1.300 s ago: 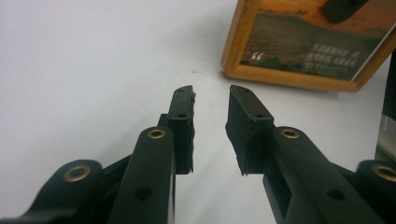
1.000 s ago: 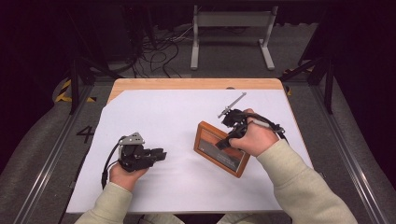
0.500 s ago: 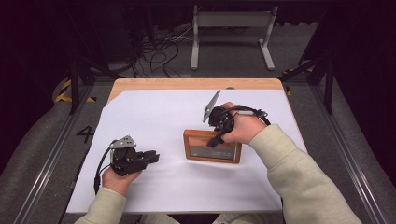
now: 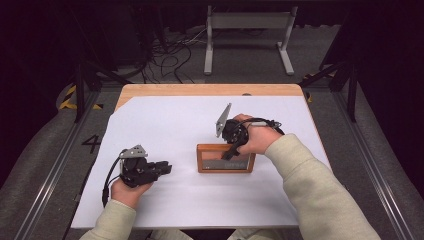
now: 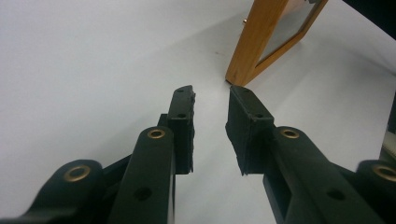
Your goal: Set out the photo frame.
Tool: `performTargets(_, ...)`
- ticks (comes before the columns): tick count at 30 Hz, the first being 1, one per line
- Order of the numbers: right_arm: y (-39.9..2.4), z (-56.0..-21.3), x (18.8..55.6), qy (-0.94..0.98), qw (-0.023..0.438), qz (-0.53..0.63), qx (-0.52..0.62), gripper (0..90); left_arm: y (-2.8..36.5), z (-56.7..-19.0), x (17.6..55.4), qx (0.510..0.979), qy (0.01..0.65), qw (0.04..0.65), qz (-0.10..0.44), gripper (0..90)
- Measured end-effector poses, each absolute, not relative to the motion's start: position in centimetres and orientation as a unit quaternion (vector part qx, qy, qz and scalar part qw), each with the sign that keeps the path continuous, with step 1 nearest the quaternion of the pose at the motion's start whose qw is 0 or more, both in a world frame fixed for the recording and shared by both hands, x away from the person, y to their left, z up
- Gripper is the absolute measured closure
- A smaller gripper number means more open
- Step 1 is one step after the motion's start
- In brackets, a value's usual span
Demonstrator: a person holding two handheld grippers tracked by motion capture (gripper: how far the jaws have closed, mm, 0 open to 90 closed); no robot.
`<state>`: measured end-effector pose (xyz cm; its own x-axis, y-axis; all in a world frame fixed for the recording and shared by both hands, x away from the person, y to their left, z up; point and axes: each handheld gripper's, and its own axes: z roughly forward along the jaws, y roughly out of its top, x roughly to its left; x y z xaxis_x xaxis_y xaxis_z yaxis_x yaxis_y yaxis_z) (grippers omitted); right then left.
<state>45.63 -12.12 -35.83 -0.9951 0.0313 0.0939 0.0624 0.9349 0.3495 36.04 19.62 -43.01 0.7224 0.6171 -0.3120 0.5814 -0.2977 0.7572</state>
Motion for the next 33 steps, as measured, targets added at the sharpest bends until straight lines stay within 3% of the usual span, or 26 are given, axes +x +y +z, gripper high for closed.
performTargets(5,-12.3,-36.1,46.2,-0.981,0.032,-0.188,-0.024,67.5,19.5,-43.1,36.1,0.806,0.371,0.460,0.016,71.2)
performTargets(7,-12.4,-36.1,46.3,-0.980,0.012,-0.195,-0.029,56.8,19.4,-43.2,36.2,0.807,0.370,0.459,0.016,71.1)
performTargets(9,-12.4,-36.1,46.4,-0.980,0.003,-0.197,-0.033,53.0,19.4,-43.2,36.2,0.808,0.369,0.459,0.016,71.1)
performTargets(11,-12.7,-36.2,46.6,-0.972,-0.001,-0.226,-0.072,41.2,19.4,-43.2,36.2,0.807,0.371,0.460,0.014,71.0)
performTargets(14,-12.9,-36.3,46.7,-0.967,-0.020,-0.240,-0.085,31.8,19.3,-43.2,36.2,0.808,0.370,0.459,0.012,70.9)
performTargets(19,-13.9,-35.8,46.8,-0.959,-0.035,-0.267,-0.093,27.8,19.3,-43.2,36.1,0.806,0.372,0.461,0.011,68.4)
performTargets(28,-18.4,-34.5,45.3,-0.923,-0.061,-0.351,-0.145,27.3,18.5,-42.6,35.3,0.814,0.344,0.467,0.027,42.6)
performTargets(33,-22.0,-33.5,43.0,-0.887,-0.094,-0.407,-0.196,22.1,19.2,-42.5,34.7,0.806,0.348,0.476,0.053,35.9)
